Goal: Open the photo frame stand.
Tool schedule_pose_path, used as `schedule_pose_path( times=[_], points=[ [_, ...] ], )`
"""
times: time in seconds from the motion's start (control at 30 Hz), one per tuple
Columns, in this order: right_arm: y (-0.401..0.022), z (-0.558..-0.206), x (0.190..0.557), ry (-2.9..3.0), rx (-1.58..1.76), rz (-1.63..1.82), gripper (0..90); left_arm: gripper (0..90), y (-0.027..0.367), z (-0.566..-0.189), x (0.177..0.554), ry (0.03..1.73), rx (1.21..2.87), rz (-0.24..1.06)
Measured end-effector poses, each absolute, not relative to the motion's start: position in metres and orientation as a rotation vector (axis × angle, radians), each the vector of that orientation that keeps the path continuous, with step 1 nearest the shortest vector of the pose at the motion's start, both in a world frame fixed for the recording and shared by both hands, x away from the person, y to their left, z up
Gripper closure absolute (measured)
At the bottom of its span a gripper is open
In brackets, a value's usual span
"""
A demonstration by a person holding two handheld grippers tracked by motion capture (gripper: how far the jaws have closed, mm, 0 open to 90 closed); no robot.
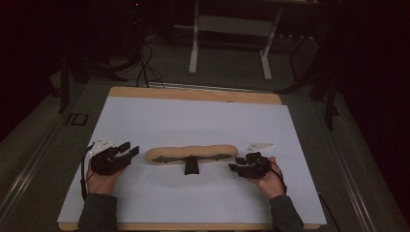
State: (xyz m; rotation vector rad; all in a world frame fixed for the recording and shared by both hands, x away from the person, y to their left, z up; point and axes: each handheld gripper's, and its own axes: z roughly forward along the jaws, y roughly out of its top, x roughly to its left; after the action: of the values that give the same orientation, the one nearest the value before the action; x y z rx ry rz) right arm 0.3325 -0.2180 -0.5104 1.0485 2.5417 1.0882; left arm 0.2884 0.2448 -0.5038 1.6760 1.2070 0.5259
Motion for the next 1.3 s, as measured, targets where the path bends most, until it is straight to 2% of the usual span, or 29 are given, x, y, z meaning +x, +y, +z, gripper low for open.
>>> schedule_pose_path(
  times=[0.27,0.4,0.47,0.6,1.07,1.1,1.2,1.3],
  points=[
    [-0.216,-0.510,0.331,2.549,1.036,1.090,60.4,56.6,0.241,-0.506,0.292,1.211,1.682,0.527],
    [-0.216,-0.508,0.330,2.542,1.032,1.113,70.1,60.2,0.240,-0.507,0.293,1.205,1.678,0.515],
    [-0.215,-0.507,0.330,2.523,1.033,1.113,78.8,62.5,0.239,-0.507,0.293,1.205,1.681,0.512],
    [-0.215,-0.505,0.328,2.513,1.028,1.120,89.7,64.9,0.238,-0.508,0.295,1.198,1.687,0.498],
    [-0.209,-0.506,0.326,2.526,1.006,1.126,90.0,78.3,0.231,-0.512,0.301,1.183,1.738,0.494],
    [-0.209,-0.506,0.326,2.520,1.012,1.129,90.0,83.8,0.229,-0.513,0.301,1.177,1.759,0.506],
    [-0.208,-0.506,0.325,2.516,1.016,1.126,90.0,89.8,0.228,-0.513,0.301,1.169,1.764,0.500],
    [-0.209,-0.506,0.326,2.508,1.023,1.125,90.0,90.0,0.228,-0.513,0.301,1.157,1.766,0.492]
  ],
)
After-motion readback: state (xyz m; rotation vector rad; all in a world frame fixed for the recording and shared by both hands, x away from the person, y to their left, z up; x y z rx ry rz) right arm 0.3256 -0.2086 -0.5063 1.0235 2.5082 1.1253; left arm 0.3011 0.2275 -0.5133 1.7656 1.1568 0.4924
